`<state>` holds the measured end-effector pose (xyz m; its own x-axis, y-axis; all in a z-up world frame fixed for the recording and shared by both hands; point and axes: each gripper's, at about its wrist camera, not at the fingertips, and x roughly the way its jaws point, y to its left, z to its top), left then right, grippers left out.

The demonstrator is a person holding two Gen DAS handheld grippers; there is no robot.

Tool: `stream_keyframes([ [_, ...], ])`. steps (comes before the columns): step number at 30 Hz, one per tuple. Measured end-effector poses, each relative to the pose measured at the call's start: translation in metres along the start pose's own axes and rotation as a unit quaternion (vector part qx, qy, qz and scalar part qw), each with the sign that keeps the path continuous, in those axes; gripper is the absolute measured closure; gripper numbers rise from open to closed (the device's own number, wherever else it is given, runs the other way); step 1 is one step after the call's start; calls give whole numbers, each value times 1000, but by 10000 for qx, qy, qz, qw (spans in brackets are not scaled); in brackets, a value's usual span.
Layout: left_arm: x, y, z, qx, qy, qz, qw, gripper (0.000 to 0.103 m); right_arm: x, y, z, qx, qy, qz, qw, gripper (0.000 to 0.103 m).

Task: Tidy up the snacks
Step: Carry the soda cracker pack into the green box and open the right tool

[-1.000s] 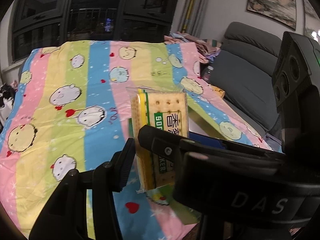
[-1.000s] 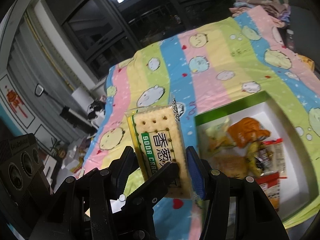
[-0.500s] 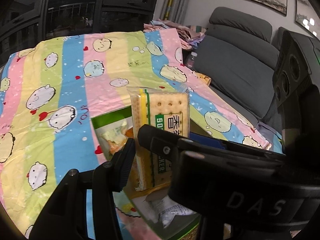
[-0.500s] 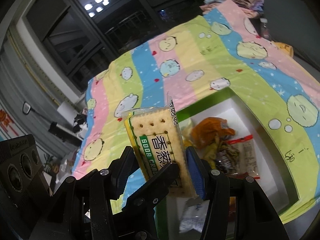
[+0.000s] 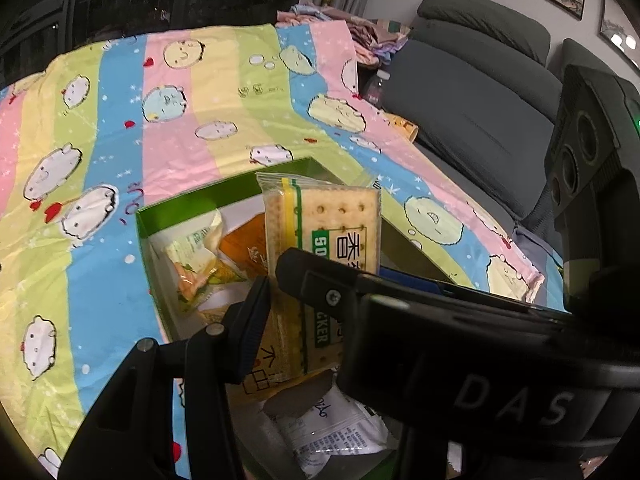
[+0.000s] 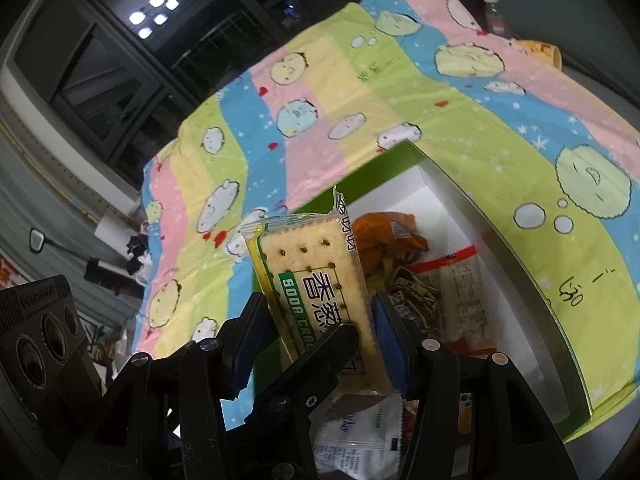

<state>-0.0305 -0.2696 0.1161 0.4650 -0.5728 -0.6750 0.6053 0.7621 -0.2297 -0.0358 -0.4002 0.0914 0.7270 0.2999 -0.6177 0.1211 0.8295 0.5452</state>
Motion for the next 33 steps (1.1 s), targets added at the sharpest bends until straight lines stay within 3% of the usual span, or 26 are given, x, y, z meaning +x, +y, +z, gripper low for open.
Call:
stream_keyframes([
  [16, 37, 11, -8, -402, 630, -95, 9972, 58, 33, -24, 0, 328, 571, -225, 9976, 46],
  [33, 46, 14, -11, -458, 974, -157, 9941, 55, 43, -34, -1, 532, 741, -332, 9953, 46],
])
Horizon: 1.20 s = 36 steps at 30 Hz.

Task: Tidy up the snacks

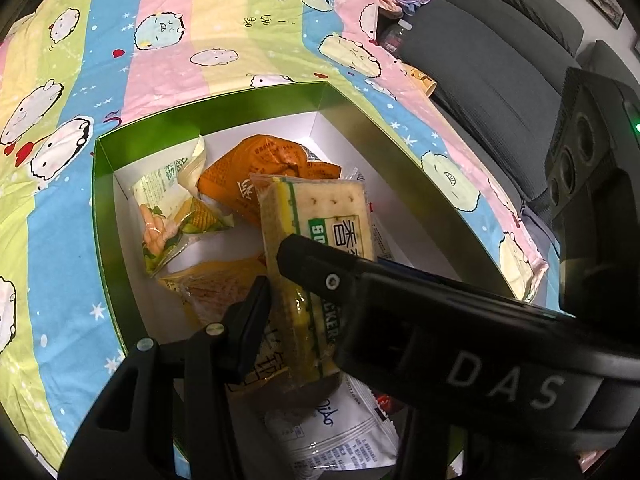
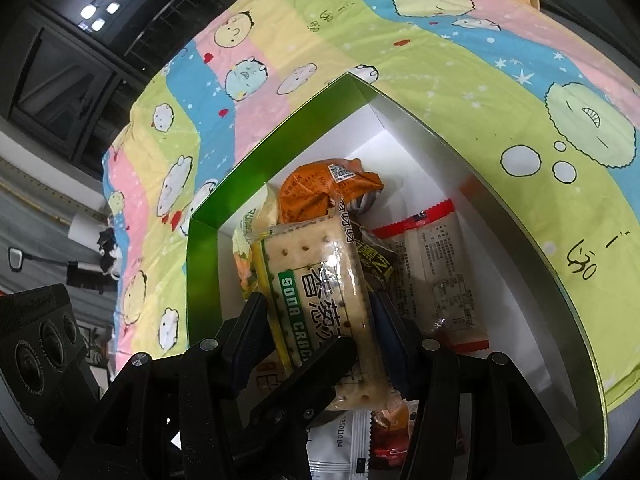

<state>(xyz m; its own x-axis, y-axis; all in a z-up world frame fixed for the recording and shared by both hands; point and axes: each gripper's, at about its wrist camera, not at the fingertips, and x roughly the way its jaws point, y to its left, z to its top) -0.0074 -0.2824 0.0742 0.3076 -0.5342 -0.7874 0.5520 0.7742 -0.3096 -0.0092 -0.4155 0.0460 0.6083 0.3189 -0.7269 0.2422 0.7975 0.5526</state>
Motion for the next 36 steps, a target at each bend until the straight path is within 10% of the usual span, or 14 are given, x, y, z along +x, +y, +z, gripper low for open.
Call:
stream_keyframes([
  [13, -4, -7, 1, 55, 62, 63, 9999, 41, -10, -9, 1, 190, -140, -144, 9996, 39],
  [21, -46, -5, 1, 28, -497, 385, 9980, 1, -47, -4, -3, 200, -836, -209, 9961, 26],
  [30, -78, -2, -4, 84, -894, 1220, 9885, 1, -69, 11, -8, 8, -1224, -531, 9911, 21],
  [36, -90, 4, -8, -12, -989, 1145, 9885, 1, -81, 21, -14, -175, -1410, -605, 9880, 16],
])
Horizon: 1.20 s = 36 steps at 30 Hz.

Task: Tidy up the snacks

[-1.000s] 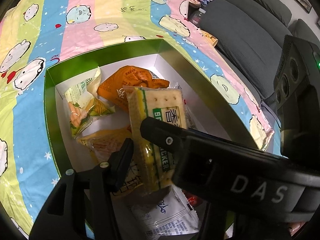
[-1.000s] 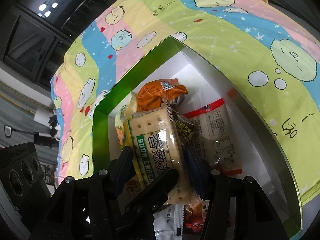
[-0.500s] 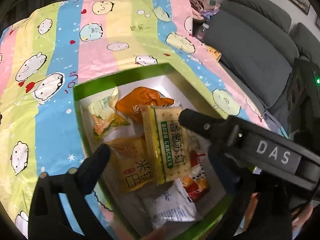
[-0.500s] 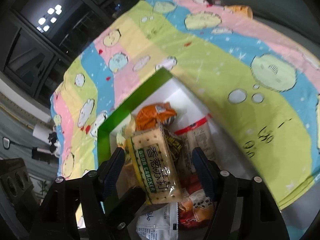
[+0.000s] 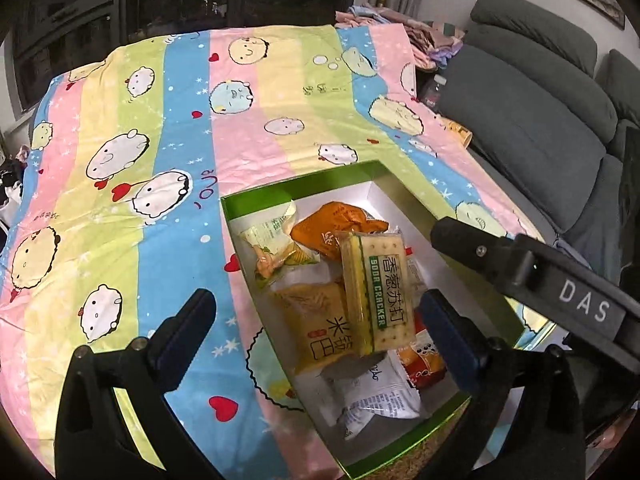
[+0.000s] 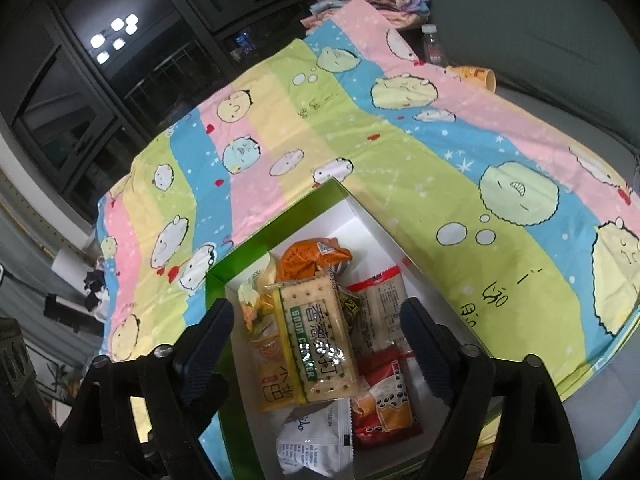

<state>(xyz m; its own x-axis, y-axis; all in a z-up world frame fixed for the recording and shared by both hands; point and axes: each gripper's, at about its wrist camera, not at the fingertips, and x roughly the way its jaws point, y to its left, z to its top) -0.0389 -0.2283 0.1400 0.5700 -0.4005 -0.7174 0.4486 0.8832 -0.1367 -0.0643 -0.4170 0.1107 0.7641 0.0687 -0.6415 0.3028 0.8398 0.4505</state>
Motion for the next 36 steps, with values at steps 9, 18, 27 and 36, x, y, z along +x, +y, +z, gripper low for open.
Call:
stream_keyframes([
  [9, -10, 2, 1, -105, -106, 21, 9999, 1, -8, 6, -2, -124, -89, -26, 9999, 15],
  [18, -10, 7, -2, -135, -67, 9, 9999, 1, -4, 9, -3, -160, -11, -75, 9998, 15],
  [27, -10, 9, -3, -187, -36, -25, 9998, 1, -2, 11, -4, -182, 12, -106, 9998, 15],
  [36, -12, 11, -3, -189, -46, -24, 9998, 1, 0, 14, -5, -232, 25, -178, 9996, 15],
])
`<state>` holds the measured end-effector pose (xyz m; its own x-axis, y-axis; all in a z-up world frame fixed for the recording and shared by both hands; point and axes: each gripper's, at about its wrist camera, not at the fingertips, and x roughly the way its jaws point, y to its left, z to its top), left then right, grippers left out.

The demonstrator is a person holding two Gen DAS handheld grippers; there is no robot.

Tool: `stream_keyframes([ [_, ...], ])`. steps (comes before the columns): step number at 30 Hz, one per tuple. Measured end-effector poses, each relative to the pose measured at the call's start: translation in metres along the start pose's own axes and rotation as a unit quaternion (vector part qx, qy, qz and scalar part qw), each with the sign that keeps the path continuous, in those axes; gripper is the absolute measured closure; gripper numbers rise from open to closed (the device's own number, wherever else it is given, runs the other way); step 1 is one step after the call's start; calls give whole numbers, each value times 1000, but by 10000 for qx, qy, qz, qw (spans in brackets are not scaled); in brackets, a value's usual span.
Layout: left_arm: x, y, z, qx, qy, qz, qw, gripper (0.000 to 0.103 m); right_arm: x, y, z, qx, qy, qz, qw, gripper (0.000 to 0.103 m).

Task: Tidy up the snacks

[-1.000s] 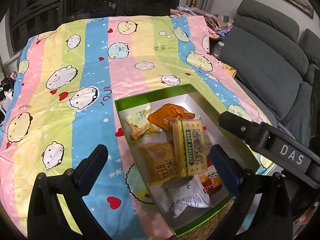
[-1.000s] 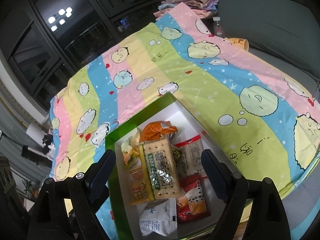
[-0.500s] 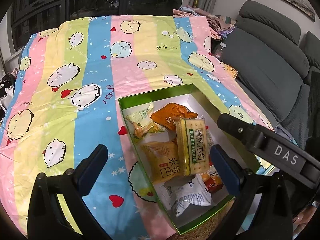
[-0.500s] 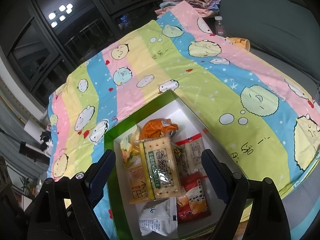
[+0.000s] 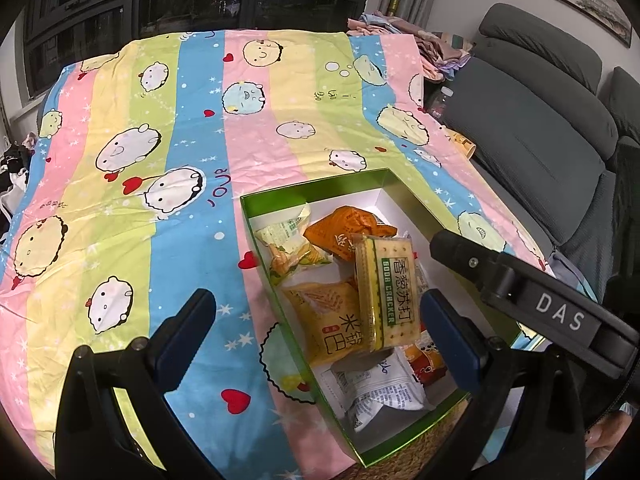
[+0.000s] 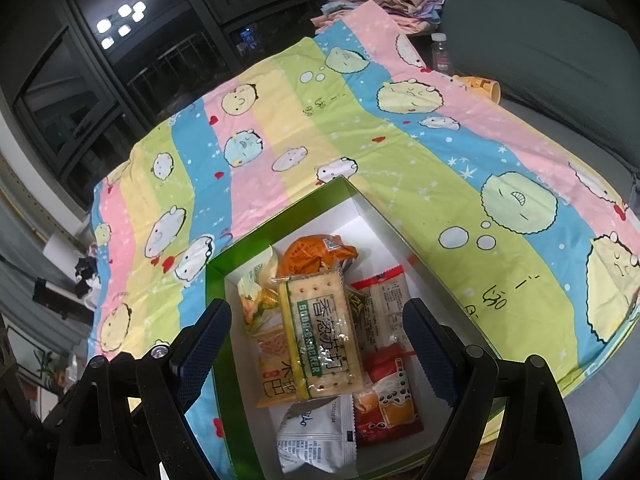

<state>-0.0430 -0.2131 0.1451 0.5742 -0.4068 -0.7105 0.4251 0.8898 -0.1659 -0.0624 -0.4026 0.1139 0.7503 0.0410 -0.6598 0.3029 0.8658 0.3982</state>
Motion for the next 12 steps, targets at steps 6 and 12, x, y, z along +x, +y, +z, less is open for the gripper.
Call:
stream_keyframes([
  [6, 0, 2, 0, -29, 13, -32, 10000, 1, 3, 2, 0, -58, 18, -74, 10000, 15],
  [12, -3, 3, -2, -25, -11, -70, 10000, 1, 3, 6, 0, -117, 23, -159, 9998, 15],
])
